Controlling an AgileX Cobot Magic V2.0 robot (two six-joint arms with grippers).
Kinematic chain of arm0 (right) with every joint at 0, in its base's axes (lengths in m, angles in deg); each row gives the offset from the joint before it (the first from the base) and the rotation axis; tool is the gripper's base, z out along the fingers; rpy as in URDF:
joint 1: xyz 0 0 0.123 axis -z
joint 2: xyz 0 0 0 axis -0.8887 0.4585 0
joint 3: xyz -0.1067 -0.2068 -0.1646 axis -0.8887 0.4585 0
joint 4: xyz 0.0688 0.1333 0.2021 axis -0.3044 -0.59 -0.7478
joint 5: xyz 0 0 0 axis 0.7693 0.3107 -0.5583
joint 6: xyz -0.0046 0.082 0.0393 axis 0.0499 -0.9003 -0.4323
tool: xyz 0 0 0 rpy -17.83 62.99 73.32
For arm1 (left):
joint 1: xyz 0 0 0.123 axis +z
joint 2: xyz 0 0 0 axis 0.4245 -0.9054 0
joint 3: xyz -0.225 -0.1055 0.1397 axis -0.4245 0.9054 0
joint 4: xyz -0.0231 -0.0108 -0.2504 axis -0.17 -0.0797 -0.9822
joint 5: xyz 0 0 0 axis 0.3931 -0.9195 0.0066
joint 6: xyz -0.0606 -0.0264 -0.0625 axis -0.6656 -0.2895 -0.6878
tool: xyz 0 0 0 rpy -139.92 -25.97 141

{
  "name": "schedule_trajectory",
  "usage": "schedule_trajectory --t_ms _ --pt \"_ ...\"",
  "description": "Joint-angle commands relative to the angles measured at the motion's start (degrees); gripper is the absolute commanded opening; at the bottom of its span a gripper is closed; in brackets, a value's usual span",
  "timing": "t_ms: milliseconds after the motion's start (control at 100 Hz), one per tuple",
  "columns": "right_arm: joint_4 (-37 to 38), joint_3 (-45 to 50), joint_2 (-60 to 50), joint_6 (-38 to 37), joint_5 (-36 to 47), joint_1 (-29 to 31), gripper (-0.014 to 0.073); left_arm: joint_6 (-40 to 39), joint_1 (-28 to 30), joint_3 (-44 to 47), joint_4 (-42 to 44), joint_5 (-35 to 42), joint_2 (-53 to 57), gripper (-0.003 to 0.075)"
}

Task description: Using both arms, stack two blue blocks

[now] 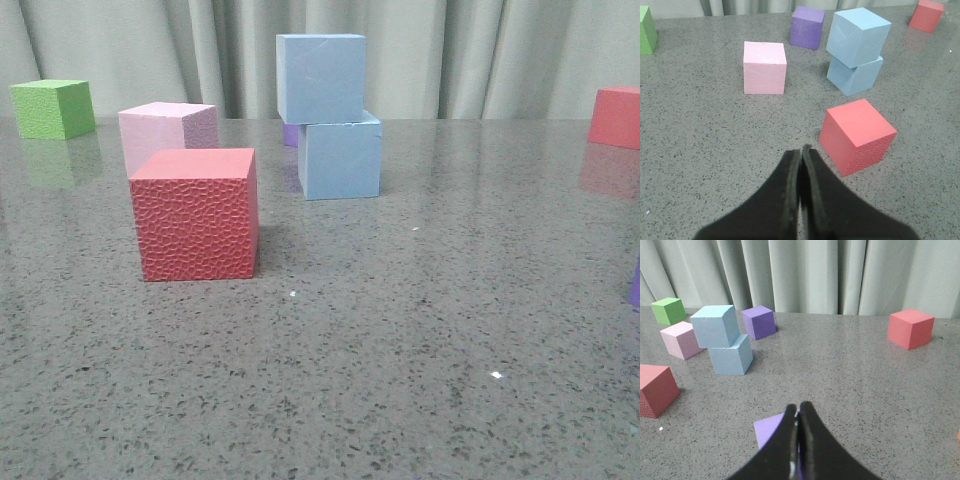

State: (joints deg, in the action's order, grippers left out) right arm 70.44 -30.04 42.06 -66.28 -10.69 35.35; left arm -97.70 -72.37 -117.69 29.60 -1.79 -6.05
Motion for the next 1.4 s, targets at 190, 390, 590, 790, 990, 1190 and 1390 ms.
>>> schedule_trajectory --t_ms 190,390,590,790,990,1190,1390 --pt "1.31 -1.1 -0.56 0.36 5.01 0.47 -0.0069 0.03 -0.42 -1.42 1.1 4.11 -0.32 -0.0019" --pt "1.31 -1.1 -0.56 0.36 5.01 0.47 -0.0069 0.03 -0.42 -1.42 1.1 4.11 -0.32 -0.0019" --pt "1.31 -1.1 -0.56 0.36 5.01 0.47 -0.0069 0.43 -0.42 -1.1 0.81 4.49 -0.22 -0.0019" --pt "1.31 -1.1 -0.56 0.36 5.01 0.47 -0.0069 13.78 5.16 1.69 -4.28 10.64 -0.22 -0.0019" --pt "1.31 -1.1 -0.56 0.36 5.01 0.47 -0.0069 30.78 19.2 8.1 -14.48 26.45 1.99 -0.0019" --pt "1.31 -1.1 -0.56 0.36 5.01 0.47 -0.0069 43.8 31.28 17.39 -24.45 35.65 10.14 -0.0019" --pt "1.31 -1.1 -0.56 0.36 5.01 0.47 -0.0069 45.33 42.72 27.53 -29.25 39.92 19.67 -0.0019"
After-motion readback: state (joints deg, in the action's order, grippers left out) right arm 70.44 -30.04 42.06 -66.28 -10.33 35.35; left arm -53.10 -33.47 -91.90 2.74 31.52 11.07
